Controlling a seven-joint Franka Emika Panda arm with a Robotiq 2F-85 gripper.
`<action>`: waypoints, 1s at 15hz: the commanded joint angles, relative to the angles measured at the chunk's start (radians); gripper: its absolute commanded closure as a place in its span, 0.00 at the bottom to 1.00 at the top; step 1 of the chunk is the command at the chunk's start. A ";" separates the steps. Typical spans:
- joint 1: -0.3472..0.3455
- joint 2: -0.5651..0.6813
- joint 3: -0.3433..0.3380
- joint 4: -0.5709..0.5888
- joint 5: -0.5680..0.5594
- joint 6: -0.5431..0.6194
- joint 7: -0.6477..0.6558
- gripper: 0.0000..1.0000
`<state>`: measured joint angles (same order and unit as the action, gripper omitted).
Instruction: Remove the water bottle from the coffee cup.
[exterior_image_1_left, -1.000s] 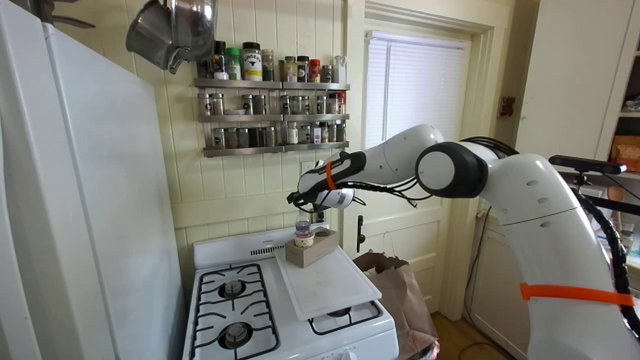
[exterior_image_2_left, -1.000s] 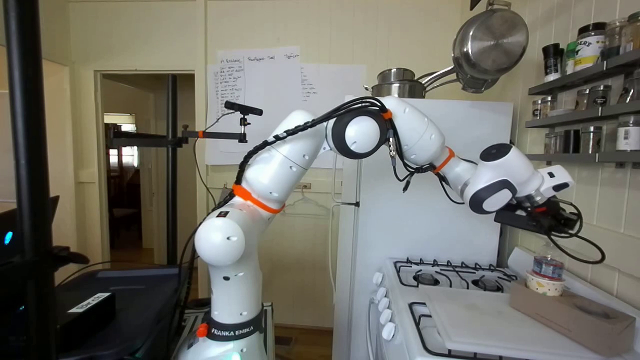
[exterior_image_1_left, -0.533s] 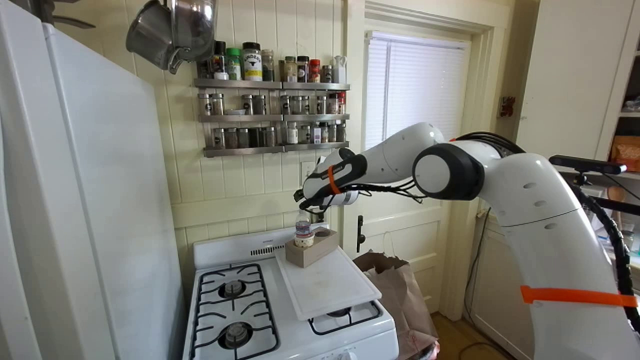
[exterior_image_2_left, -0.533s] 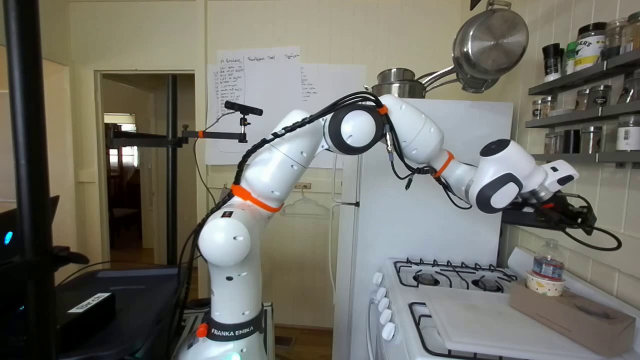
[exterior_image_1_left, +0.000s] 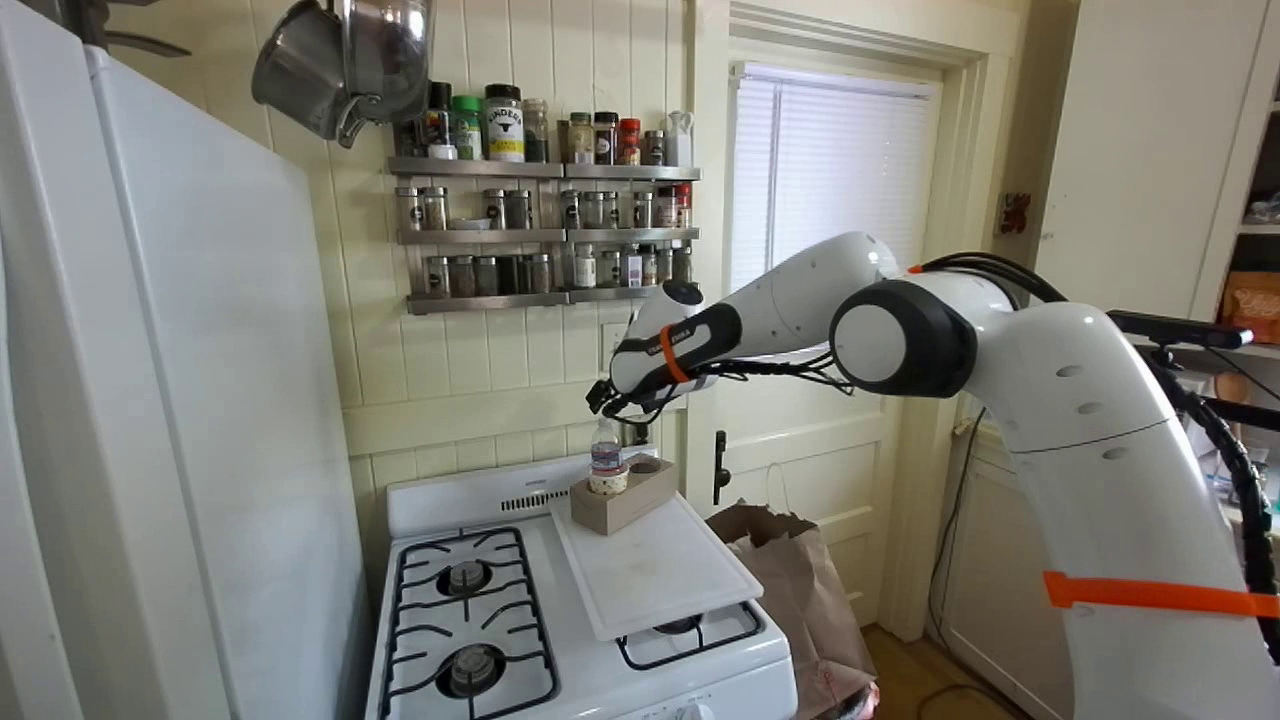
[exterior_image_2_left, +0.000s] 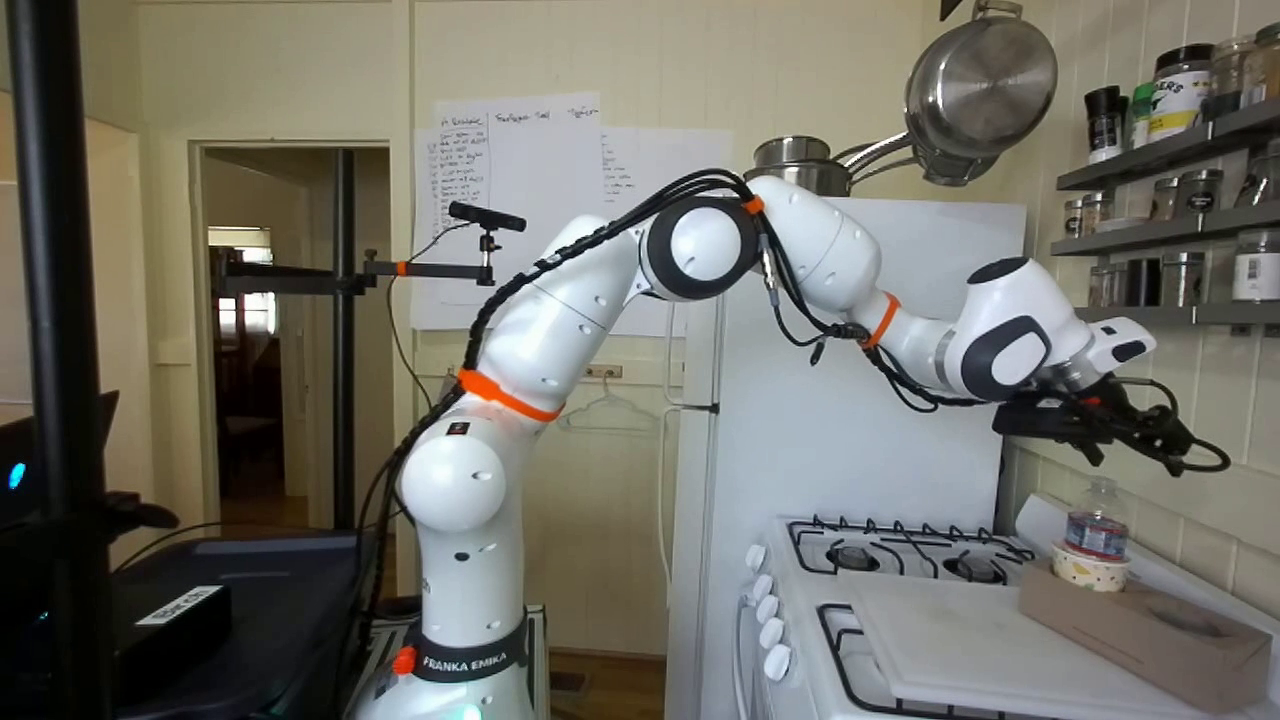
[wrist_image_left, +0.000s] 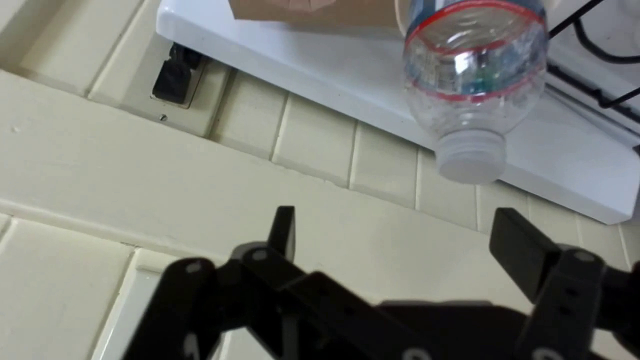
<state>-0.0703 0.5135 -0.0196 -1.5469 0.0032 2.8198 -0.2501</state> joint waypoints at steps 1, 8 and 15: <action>0.009 -0.023 0.000 0.031 -0.019 -0.180 0.063 0.00; 0.008 0.010 0.014 0.093 -0.006 -0.331 0.079 0.03; -0.001 0.053 0.039 0.117 0.013 -0.318 0.061 0.61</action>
<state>-0.0654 0.5391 0.0061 -1.4678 0.0054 2.5171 -0.1933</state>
